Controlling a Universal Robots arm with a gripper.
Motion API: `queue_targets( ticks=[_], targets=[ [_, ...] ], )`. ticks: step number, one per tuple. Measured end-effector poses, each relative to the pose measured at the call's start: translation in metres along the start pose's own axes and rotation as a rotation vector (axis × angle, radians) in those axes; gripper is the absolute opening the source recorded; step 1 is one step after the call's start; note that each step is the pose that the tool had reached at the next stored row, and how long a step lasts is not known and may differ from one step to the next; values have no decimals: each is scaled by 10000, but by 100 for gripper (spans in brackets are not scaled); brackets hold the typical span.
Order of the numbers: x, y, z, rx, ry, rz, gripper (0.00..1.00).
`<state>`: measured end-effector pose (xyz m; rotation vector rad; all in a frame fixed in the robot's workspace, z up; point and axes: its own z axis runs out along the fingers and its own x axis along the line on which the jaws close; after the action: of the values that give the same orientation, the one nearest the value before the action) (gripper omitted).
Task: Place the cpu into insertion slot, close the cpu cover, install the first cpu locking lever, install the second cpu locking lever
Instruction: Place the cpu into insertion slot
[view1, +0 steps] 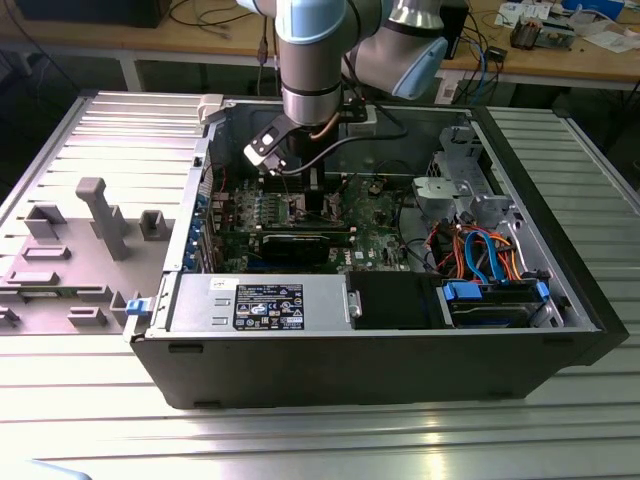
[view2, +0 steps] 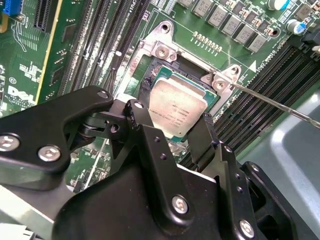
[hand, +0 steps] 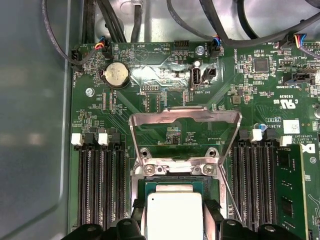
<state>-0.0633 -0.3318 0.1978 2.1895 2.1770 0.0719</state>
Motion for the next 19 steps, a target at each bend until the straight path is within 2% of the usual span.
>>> queue_targets(
  ticks=[11,13,14,19],
  targets=[
    [3,1,9,-9,17,1,54],
    [3,1,10,-9,15,1,55],
    [2,1,8,-7,10,1,62],
    [2,-5,8,-5,9,0,62]
  ],
)
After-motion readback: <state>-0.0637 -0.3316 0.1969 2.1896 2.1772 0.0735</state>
